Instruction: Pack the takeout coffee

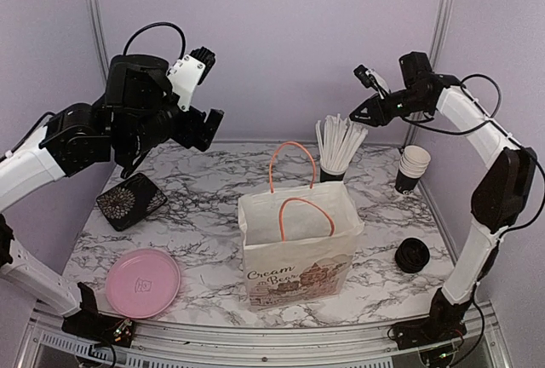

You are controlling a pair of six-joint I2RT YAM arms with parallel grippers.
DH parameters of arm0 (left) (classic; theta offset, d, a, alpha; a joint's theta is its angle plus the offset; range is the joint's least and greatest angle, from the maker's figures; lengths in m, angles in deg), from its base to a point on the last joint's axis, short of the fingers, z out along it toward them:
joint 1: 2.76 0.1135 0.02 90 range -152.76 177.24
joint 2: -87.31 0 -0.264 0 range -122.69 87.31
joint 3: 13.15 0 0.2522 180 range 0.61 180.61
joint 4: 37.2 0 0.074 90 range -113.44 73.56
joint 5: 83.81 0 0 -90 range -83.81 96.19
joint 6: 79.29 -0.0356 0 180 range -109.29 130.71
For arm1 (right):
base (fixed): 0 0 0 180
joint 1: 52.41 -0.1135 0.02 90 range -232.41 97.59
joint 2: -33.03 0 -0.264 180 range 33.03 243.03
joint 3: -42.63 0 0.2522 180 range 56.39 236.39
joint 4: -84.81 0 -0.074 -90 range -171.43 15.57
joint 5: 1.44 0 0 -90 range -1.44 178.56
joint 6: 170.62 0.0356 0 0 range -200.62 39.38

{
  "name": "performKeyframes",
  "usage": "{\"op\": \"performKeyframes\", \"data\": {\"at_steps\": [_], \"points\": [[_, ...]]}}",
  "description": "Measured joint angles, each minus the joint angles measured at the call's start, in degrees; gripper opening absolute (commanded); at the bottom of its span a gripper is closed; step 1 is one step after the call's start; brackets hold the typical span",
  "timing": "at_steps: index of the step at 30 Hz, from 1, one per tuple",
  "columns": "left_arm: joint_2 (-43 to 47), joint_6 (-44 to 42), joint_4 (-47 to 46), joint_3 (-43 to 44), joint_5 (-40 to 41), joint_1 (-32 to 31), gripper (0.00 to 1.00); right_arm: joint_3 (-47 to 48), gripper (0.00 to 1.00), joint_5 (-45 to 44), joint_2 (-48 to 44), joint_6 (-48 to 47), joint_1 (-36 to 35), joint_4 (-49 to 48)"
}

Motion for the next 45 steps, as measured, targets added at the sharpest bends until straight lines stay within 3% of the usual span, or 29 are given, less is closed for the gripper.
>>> {"op": "performKeyframes", "data": {"at_steps": [3,7,13,22,33,43,45], "points": [[1.5,3.5,-6.0,-6.8,2.7,6.6,0.92,1.6,0.35,-0.6,1.4,2.4,2.1,-2.1],[3.4,9.5,-12.5,-15.8,0.3,17.0,0.87,1.8,0.33,-0.6,3.4,3.9,4.0,-3.2],[8.0,12.6,-21.6,-28.9,-2.8,24.1,0.87,2.7,0.34,0.2,6.8,4.0,4.5,-3.3],[8.0,12.4,-27.3,-30.2,-3.7,24.6,0.89,4.9,0.38,2.5,10.6,4.2,3.5,-3.5],[7.8,10.7,-28.0,-30.2,-4.2,24.6,0.89,12.8,0.41,1.8,16.9,4.3,0.0,-3.5],[6.7,9.5,-28.0,-30.2,-4.3,24.6,0.89,15.0,0.32,-0.4,19.9,5.4,-1.6,-3.4],[6.6,9.6,-28.0,-30.2,-4.6,24.6,0.89,15.0,0.26,-0.7,19.9,5.5,-1.6,-3.4]]}}
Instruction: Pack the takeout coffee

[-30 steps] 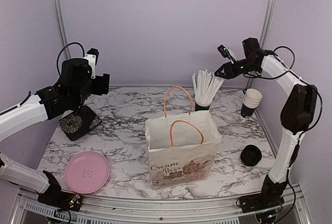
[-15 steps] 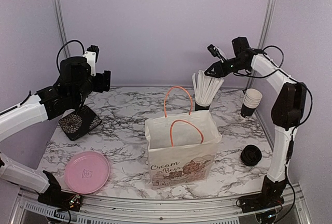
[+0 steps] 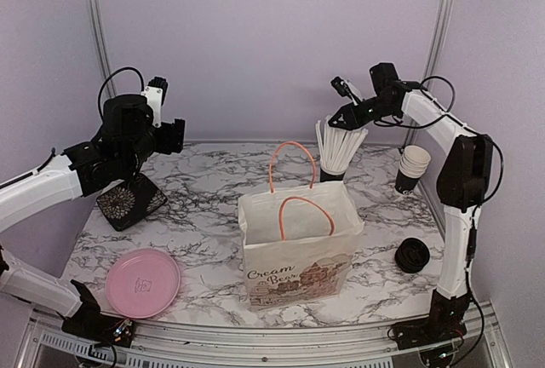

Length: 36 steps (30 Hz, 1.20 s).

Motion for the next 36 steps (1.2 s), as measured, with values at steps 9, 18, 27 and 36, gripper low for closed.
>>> {"op": "performKeyframes", "data": {"at_steps": [9,18,27,36], "points": [[-0.3,0.0,0.0,0.0,-0.6,0.0,0.90,0.0,0.01,-0.5,0.0,1.1,0.0,-0.1],[-1.2,-0.4,0.4,0.2,-1.2,0.0,0.90,-4.4,0.00,-0.1,-6.8,1.5,0.0,-0.1],[-1.4,-1.9,0.9,0.3,-0.4,0.0,0.90,-9.0,0.00,2.1,-24.0,1.6,0.0,-1.4],[-3.5,-2.8,0.9,0.3,0.4,0.0,0.90,-11.5,0.00,4.8,-32.6,1.0,0.0,-2.6]]}}
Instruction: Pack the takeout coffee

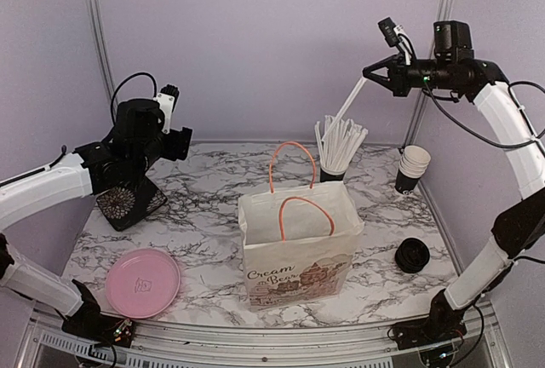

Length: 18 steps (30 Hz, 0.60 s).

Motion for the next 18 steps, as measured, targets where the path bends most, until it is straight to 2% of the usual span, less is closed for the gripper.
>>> {"op": "performKeyframes", "data": {"at_steps": [6,11,15,18], "points": [[-1.0,-0.9,0.0,0.0,0.2,0.0,0.90,0.3,0.00,5.5,-0.9,-1.0,0.0,1.5],[-1.7,-1.1,0.0,0.0,0.2,0.0,0.90,0.3,0.00,14.2,-5.3,-2.0,0.0,2.7],[-1.9,-1.6,0.0,0.0,0.2,0.0,0.90,-0.7,0.00,25.1,-10.7,-2.3,0.0,1.1],[-2.2,-1.9,0.0,0.0,0.2,0.0,0.90,-4.7,0.00,35.2,-15.1,2.6,-0.2,-5.0]]}}
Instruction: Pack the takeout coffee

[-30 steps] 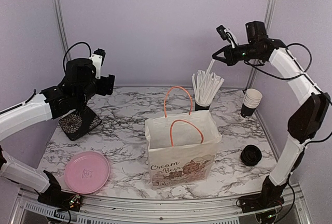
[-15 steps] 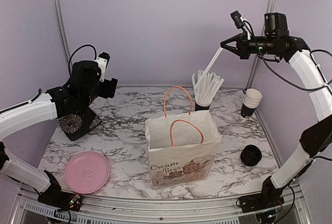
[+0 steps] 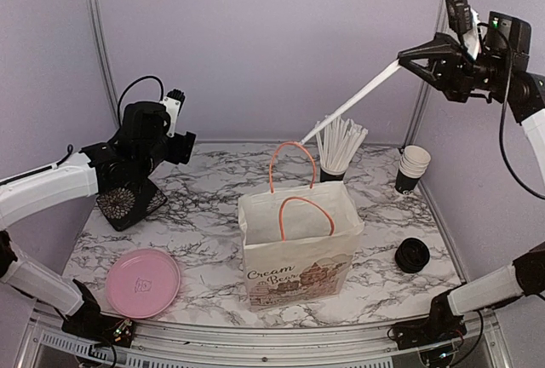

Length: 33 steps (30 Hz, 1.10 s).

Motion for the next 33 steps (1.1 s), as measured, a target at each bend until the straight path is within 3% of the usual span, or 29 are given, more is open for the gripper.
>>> {"op": "performKeyframes", "data": {"at_steps": [7,18,24,31,33], "points": [[-0.8,-0.2,0.1,0.1,0.0,0.0,0.90,-2.5,0.00,11.1,0.7,13.7,-2.9,-16.1],[-0.9,-0.5,1.1,0.3,0.0,0.0,0.90,-13.1,0.00,11.6,6.0,26.7,-8.2,-32.3],[-0.9,-0.7,1.4,1.0,0.0,0.0,0.90,-17.1,0.00,8.9,7.0,23.9,-10.6,-30.8],[-0.9,-1.1,1.5,1.1,-0.1,0.0,0.90,-17.3,0.00,2.3,8.9,10.0,-16.7,-17.6],[-0.9,-1.2,1.7,1.1,-0.1,0.0,0.90,-18.0,0.05,-0.5,8.9,6.4,-19.0,-14.3]]}}
